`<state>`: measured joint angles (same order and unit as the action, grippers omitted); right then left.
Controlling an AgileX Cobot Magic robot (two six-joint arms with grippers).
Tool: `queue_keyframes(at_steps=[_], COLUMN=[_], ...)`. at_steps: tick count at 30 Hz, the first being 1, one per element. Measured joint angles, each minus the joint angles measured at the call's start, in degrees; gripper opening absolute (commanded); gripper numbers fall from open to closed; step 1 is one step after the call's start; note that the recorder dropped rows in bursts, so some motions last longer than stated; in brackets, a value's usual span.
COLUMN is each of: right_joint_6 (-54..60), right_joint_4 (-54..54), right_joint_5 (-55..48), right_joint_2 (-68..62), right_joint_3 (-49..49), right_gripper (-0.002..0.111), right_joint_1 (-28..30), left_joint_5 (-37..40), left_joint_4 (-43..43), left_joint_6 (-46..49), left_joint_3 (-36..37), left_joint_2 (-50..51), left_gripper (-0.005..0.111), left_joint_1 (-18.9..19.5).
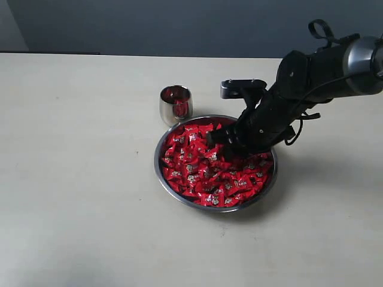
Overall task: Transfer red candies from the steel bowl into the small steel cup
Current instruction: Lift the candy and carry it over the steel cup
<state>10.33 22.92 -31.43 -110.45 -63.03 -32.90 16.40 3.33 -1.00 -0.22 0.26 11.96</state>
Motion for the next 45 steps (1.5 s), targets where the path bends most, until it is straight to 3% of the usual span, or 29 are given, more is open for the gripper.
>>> queue_keyframes(at_steps=[5,10,23,37,45], right_joint_6=[1.4,2.1,3.9,-6.9,-7.8], right_joint_4=[2.0,2.3,2.4,-16.7,-17.8], right_joint_5=[0.0,0.0,0.7,-6.9,-7.2], right_joint_2=[0.0,0.0,1.5,3.1,4.0], right_joint_3=[0.0,0.0,-1.5,-8.1,-12.6], right_gripper=[0.032,-0.001,-0.001,-0.001,-0.001], right_joint_1=[0.0,0.0,-1.7,-1.8,-1.8], left_joint_5=[0.0,0.0,0.0,0.0,0.0], left_joint_4=[0.0,0.0,0.0,0.0,0.0], left_joint_6=[0.0,0.0,0.0,0.0,0.0], left_joint_3=[0.0,0.0,0.0,0.0,0.0], left_joint_2=[0.0,0.0,0.0,0.0,0.0], left_gripper=[0.0,0.0,0.0,0.0,0.0], left_joint_1=[0.0,0.0,0.0,0.0,0.0])
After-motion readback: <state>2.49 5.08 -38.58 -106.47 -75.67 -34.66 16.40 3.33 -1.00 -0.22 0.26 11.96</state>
